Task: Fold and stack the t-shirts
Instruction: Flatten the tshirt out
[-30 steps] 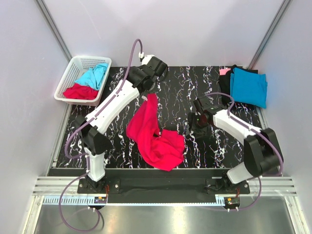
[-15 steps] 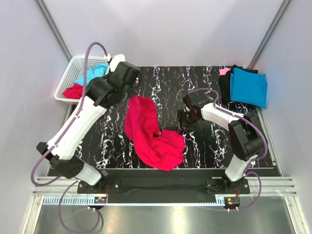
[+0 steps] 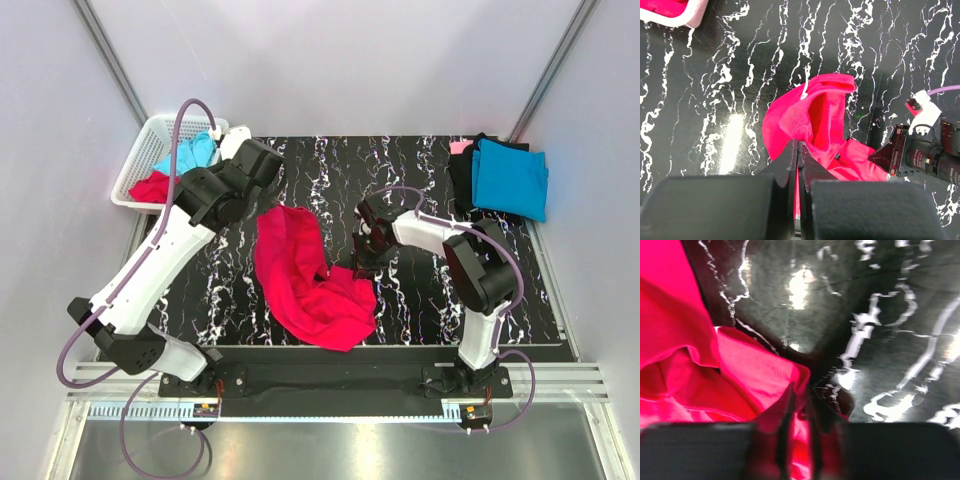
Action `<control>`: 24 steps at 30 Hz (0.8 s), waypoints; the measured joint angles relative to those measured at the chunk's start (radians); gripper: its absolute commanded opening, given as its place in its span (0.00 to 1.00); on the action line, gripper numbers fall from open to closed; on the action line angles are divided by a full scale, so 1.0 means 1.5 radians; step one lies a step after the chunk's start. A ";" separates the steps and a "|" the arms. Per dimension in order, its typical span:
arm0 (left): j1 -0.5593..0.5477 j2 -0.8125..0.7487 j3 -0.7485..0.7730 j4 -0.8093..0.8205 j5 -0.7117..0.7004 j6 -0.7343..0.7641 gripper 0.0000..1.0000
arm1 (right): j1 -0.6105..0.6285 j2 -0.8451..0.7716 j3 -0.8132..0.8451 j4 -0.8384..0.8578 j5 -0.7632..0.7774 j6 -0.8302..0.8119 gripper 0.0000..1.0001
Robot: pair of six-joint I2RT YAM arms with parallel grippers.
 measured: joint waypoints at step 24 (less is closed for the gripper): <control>0.002 -0.043 -0.008 -0.027 -0.035 -0.010 0.00 | -0.044 -0.237 0.080 -0.182 0.451 0.018 0.04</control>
